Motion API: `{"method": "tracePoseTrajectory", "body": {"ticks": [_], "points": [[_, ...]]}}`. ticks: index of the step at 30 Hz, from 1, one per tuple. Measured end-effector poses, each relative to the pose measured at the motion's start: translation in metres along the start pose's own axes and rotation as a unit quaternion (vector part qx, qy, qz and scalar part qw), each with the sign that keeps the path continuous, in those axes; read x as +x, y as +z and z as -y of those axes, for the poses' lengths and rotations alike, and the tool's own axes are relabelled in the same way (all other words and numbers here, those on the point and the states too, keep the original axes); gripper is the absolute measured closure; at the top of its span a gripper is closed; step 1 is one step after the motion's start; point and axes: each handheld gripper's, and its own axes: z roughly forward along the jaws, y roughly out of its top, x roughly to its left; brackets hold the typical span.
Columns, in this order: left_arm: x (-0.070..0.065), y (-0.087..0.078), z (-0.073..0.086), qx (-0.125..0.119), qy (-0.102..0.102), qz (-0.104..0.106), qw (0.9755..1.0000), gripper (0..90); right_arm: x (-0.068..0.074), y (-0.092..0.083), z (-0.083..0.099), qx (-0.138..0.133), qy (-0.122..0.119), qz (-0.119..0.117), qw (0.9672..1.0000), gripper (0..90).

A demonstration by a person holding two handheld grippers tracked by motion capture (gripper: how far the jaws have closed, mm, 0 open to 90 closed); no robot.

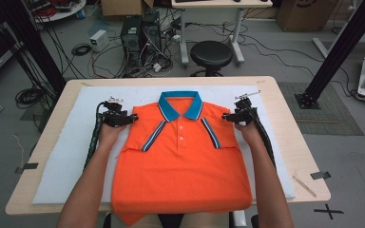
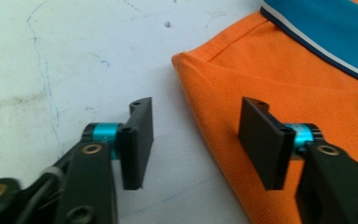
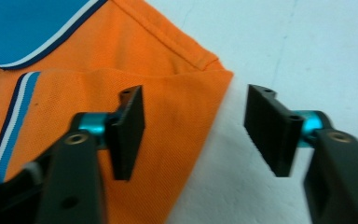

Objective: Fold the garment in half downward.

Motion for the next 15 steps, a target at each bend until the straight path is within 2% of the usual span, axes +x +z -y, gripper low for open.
{"method": "tracePoseTrajectory", "body": {"ticks": [3, 5, 6, 8, 10, 13, 15], "points": [[-0.003, 0.0, 0.0, 0.0, 0.013, 0.001, 0.9999, 56.6, 0.001, 0.008, 0.0, 0.017, 0.001, 0.001, 0.9999, 44.8], [-0.004, 0.0, 0.0, -0.001, 0.018, 0.009, 0.9998, 66.9, 0.001, 0.009, -0.001, 0.014, 0.004, -0.002, 0.9999, 51.9], [-0.005, 0.0, 0.0, -0.002, 0.02, 0.016, 0.9997, 71.2, 0.002, 0.01, -0.002, 0.013, -0.002, -0.005, 0.9999, 54.9], [-0.006, 0.001, 0.0, -0.002, 0.016, 0.02, 0.9997, 79.0, 0.004, 0.012, -0.004, 0.015, -0.01, -0.006, 0.9998, 59.5], [-0.008, 0.0, 0.0, -0.004, 0.01, 0.014, 0.9999, 85.8, 0.006, 0.013, -0.005, 0.015, -0.009, -0.002, 0.9998, 64.2], [-0.007, 0.0, 0.0, -0.007, -0.008, 0.011, 0.9999, 87.8, 0.008, 0.013, -0.004, 0.012, -0.004, -0.02, 0.9997, 81.7], [-0.006, -0.002, 0.0, -0.008, -0.011, 0.006, 0.9999, 88.0, 0.014, 0.012, -0.006, 0.012, -0.023, 0.0, 0.9997, 84.8]]}}
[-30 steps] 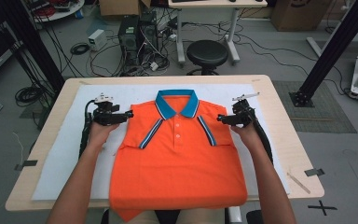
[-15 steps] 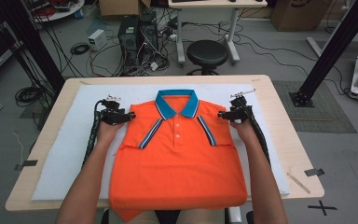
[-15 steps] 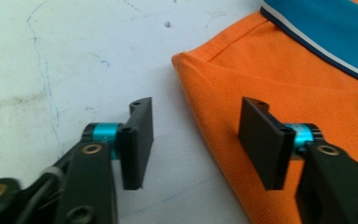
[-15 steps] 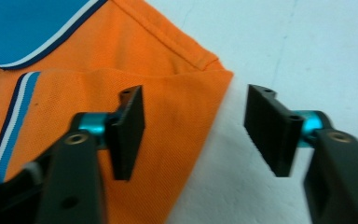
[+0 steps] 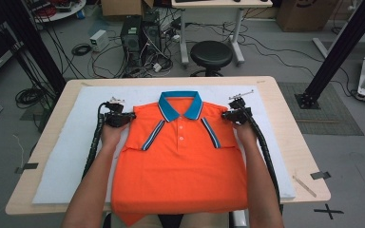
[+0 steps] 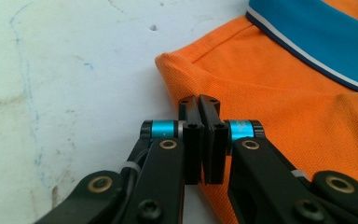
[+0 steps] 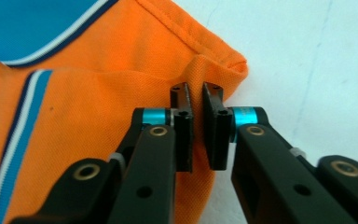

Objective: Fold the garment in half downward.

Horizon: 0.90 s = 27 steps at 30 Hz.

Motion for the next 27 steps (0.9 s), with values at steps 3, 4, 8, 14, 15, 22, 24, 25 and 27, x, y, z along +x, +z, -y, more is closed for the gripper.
{"method": "tracePoseTrajectory", "body": {"ticks": [3, 4, 8, 14, 15, 22, 24, 25, 27], "points": [[0.003, -0.007, 0.001, -0.022, -0.017, 0.005, 0.9996, 88.0, 0.001, -0.006, 0.0, -0.007, -0.008, 0.009, 0.9999, 85.0], [0.004, -0.01, 0.001, -0.028, -0.023, 0.006, 0.9993, 88.0, 0.0, -0.008, 0.0, -0.011, -0.005, 0.006, 0.9999, 85.0], [0.004, -0.023, 0.003, -0.051, -0.031, 0.022, 0.998, 88.0, -0.001, -0.024, 0.0, -0.033, -0.006, 0.0, 0.9994, 84.9], [-0.004, -0.047, 0.005, -0.087, -0.028, 0.063, 0.9939, 88.0, 0.007, -0.053, 0.007, -0.065, -0.023, -0.009, 0.9976, 84.9], [-0.006, -0.051, 0.006, -0.09, -0.026, 0.064, 0.9936, 88.0, 0.007, -0.057, 0.009, -0.07, -0.024, -0.012, 0.9972, 84.9], [-0.021, -0.079, 0.018, -0.106, -0.011, 0.086, 0.9905, 88.0, 0.014, -0.084, 0.027, -0.09, -0.034, -0.024, 0.9951, 84.9], [-0.023, -0.085, 0.021, -0.108, -0.006, 0.091, 0.99, 88.0, 0.018, -0.091, 0.033, -0.095, -0.039, -0.027, 0.9943, 84.9], [-0.026, -0.088, 0.023, -0.108, -0.002, 0.093, 0.9898, 88.0, 0.019, -0.094, 0.035, -0.097, -0.043, -0.029, 0.994, 84.9], [-0.031, -0.096, 0.029, -0.111, 0.007, 0.099, 0.9888, 88.0, 0.021, -0.1, 0.042, -0.104, -0.049, -0.031, 0.9929, 84.9]]}}
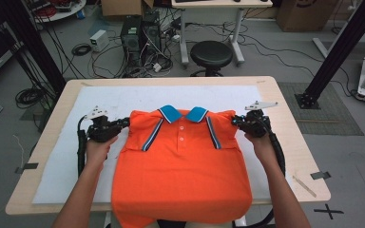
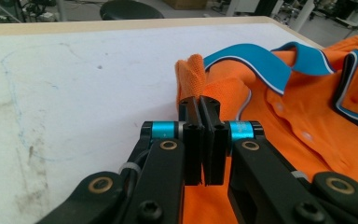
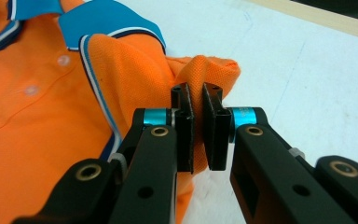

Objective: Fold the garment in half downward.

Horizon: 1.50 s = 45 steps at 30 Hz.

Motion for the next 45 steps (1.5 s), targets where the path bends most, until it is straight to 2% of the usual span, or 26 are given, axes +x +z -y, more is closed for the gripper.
{"method": "tracePoseTrajectory", "body": {"ticks": [10, 17, 23, 27, 32, 36, 37, 40, 41, 43, 45], "points": [[-0.018, -0.031, 0.025, -0.007, 0.022, 0.019, 0.9996, 87.9, 0.023, -0.029, 0.031, -0.015, -0.023, -0.025, 0.9993, 84.8], [-0.029, -0.046, 0.048, -0.001, 0.035, 0.026, 0.999, 87.9, 0.034, -0.044, 0.061, -0.016, -0.025, -0.038, 0.9988, 84.8], [-0.034, -0.06, 0.064, 0.017, 0.044, 0.032, 0.9984, 87.9, 0.04, -0.054, 0.082, -0.01, -0.02, -0.049, 0.9986, 84.6], [-0.038, -0.069, 0.074, 0.029, 0.049, 0.039, 0.9976, 87.9, 0.048, -0.062, 0.093, -0.007, -0.028, -0.057, 0.998, 84.6], [-0.038, -0.075, 0.081, 0.043, 0.05, 0.047, 0.9967, 87.9, 0.057, -0.067, 0.108, 0.008, -0.034, -0.06, 0.9976, 84.4], [-0.038, -0.076, 0.083, 0.053, 0.047, 0.057, 0.9958, 87.5, 0.059, -0.067, 0.114, 0.021, -0.033, -0.063, 0.9972, 83.0], [-0.037, -0.076, 0.081, 0.049, 0.043, 0.054, 0.9964, 86.0, 0.058, -0.068, 0.113, 0.021, -0.031, -0.066, 0.9971, 80.7], [-0.031, -0.073, 0.068, 0.035, 0.022, 0.031, 0.9987, 58.9, 0.053, -0.074, 0.103, -0.006, -0.002, -0.064, 0.9979, 62.5], [-0.03, -0.071, 0.064, 0.031, 0.017, 0.03, 0.9989, 53.6, 0.051, -0.076, 0.098, -0.018, 0.007, -0.06, 0.998, 58.6], [-0.024, -0.064, 0.053, 0.025, 0.011, 0.02, 0.9994, 48.9, 0.045, -0.077, 0.088, -0.035, 0.018, -0.049, 0.998, 56.4], [-0.017, -0.053, 0.043, 0.026, 0.008, 0.018, 0.9995, 46.4, 0.038, -0.075, 0.074, -0.041, 0.027, -0.033, 0.9982, 55.0]]}}
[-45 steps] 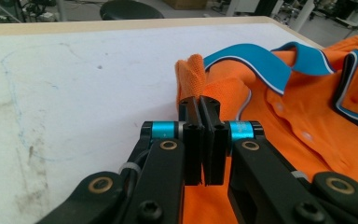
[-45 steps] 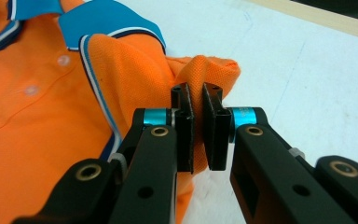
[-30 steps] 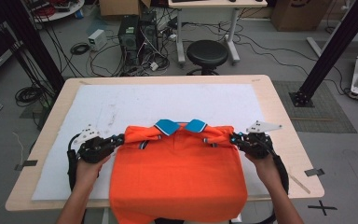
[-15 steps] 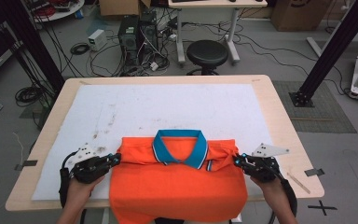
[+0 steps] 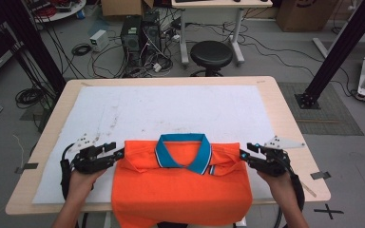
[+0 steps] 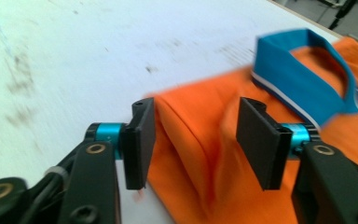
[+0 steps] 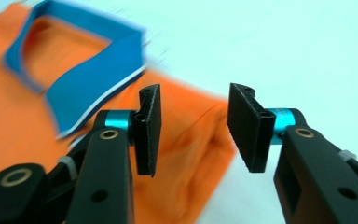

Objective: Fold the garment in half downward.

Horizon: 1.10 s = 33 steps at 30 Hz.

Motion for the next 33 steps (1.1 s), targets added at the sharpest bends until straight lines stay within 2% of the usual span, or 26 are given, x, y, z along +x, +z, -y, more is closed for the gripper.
{"method": "tracePoseTrajectory", "body": {"ticks": [1, 3, 4, 6, 7, 10, 11, 13, 14, 15, 16, 17, 18, 19, 20, 22, 26, 28, 33], "points": [[0.003, 0.004, -0.002, 0.001, -0.004, -0.003, 1.0, 46.3, -0.004, 0.004, -0.005, 0.003, -0.001, 0.008, 1.0, 55.0], [0.01, 0.014, -0.007, 0.017, -0.013, -0.015, 0.9997, 44.8, -0.011, 0.013, -0.014, 0.018, 0.002, 0.024, 0.9995, 54.9], [0.014, 0.019, -0.007, 0.025, -0.019, -0.018, 0.9993, 44.5, -0.015, 0.019, -0.016, 0.028, 0.006, 0.024, 0.9993, 54.4], [0.018, 0.027, -0.006, 0.044, -0.028, -0.018, 0.9985, 44.5, -0.021, 0.031, -0.019, 0.048, 0.018, 0.013, 0.9986, 52.3], [0.019, 0.03, -0.005, 0.054, -0.028, -0.015, 0.998, 44.5, -0.024, 0.038, -0.02, 0.057, 0.021, 0.0, 0.9981, 52.1], [0.023, 0.04, 0.001, 0.08, -0.034, -0.009, 0.9962, 45.0, -0.031, 0.054, -0.015, 0.085, 0.021, -0.017, 0.996, 52.1], [0.023, 0.042, 0.003, 0.088, -0.034, -0.008, 0.9955, 45.9, -0.033, 0.058, -0.012, 0.093, 0.028, -0.025, 0.995, 52.4], [0.021, 0.046, 0.005, 0.101, -0.02, -0.003, 0.9946, 51.9, -0.035, 0.064, -0.007, 0.106, 0.034, -0.03, 0.9933, 54.1], [0.019, 0.046, 0.004, 0.102, -0.013, 0.003, 0.9947, 54.1, -0.036, 0.065, -0.006, 0.109, 0.032, -0.035, 0.9929, 56.6], [0.018, 0.046, 0.003, 0.103, -0.006, 0.003, 0.9947, 62.5, -0.036, 0.068, -0.004, 0.114, 0.028, -0.041, 0.9922, 60.3], [0.017, 0.047, 0.003, 0.104, -0.002, 0.001, 0.9945, 64.9, -0.036, 0.069, -0.004, 0.118, 0.025, -0.045, 0.9917, 65.2], [0.015, 0.047, 0.002, 0.103, 0.001, -0.002, 0.9947, 72.8, -0.035, 0.071, -0.003, 0.127, 0.025, -0.058, 0.9899, 71.3], [0.014, 0.047, 0.0, 0.104, 0.002, -0.008, 0.9945, 75.9, -0.034, 0.072, -0.003, 0.132, 0.02, -0.065, 0.9889, 78.0], [0.013, 0.048, -0.001, 0.104, 0.004, -0.011, 0.9945, 77.7, -0.033, 0.073, -0.005, 0.135, 0.009, -0.064, 0.9888, 80.5], [0.012, 0.048, -0.002, 0.097, 0.007, -0.014, 0.9952, 78.4, -0.033, 0.073, -0.006, 0.136, 0.005, -0.06, 0.9889, 81.4], [0.015, 0.049, -0.005, 0.081, -0.003, -0.019, 0.9966, 79.0, -0.033, 0.072, -0.012, 0.129, -0.005, -0.042, 0.9907, 82.3], [0.019, 0.056, -0.012, 0.08, -0.008, -0.024, 0.9964, 79.1, -0.035, 0.075, -0.023, 0.124, -0.008, -0.019, 0.9921, 82.7], [0.021, 0.06, -0.018, 0.073, -0.009, -0.027, 0.9969, 79.1, -0.037, 0.078, -0.027, 0.12, -0.009, -0.008, 0.9927, 82.7], [0.029, 0.068, -0.031, 0.064, -0.022, -0.036, 0.9971, 79.1, -0.047, 0.085, -0.039, 0.112, 0.004, 0.008, 0.9936, 82.7]]}}
